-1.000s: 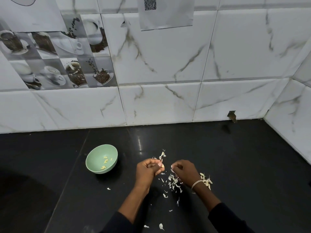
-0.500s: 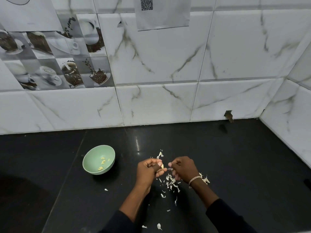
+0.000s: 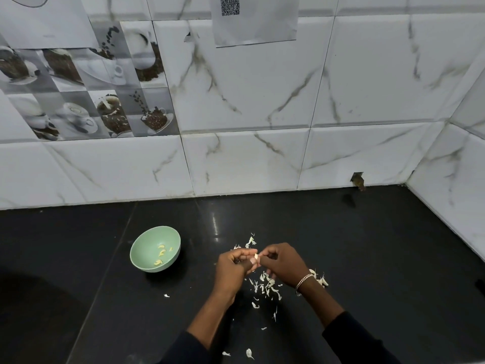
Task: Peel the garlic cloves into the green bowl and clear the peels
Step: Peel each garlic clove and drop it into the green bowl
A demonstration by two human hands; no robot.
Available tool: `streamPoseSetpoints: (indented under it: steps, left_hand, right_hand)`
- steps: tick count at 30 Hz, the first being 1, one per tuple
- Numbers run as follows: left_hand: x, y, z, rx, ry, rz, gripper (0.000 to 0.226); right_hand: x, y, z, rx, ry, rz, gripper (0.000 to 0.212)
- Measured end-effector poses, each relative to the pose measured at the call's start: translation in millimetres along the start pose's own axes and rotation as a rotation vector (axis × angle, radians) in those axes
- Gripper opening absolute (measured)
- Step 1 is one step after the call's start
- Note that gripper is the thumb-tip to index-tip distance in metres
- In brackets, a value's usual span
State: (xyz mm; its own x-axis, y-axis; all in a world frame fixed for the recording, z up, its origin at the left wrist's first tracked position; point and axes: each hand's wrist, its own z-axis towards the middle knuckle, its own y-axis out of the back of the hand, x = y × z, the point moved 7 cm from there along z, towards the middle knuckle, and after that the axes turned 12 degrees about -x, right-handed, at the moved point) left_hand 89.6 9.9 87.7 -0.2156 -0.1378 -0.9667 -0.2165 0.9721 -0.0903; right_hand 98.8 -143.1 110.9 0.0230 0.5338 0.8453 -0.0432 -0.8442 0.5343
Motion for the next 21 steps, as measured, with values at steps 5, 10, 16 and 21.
streamPoseSetpoints:
  steps: [5, 10, 16, 21]
  left_hand:
    - [-8.7, -2.8, -1.5, 0.015, -0.081, 0.066, 0.020]
    - [-12.6, -4.6, -4.4, 0.023, -0.113, 0.089, 0.019]
    - [-11.4, -0.8, 0.8, 0.036, -0.131, 0.128, 0.020]
    - [-17.0, -2.8, -2.2, 0.057, -0.185, 0.149, 0.019]
  right_hand:
    - [5.9, 2.9, 0.6, 0.013, 0.015, 0.002, 0.015]
    - [3.4, 3.7, 2.0, 0.012, -0.002, 0.026, 0.013]
    - [1.4, 1.7, 1.8, 0.085, -0.032, 0.154, 0.015]
    - [0.5, 1.5, 2.0, 0.087, -0.052, 0.220, 0.016]
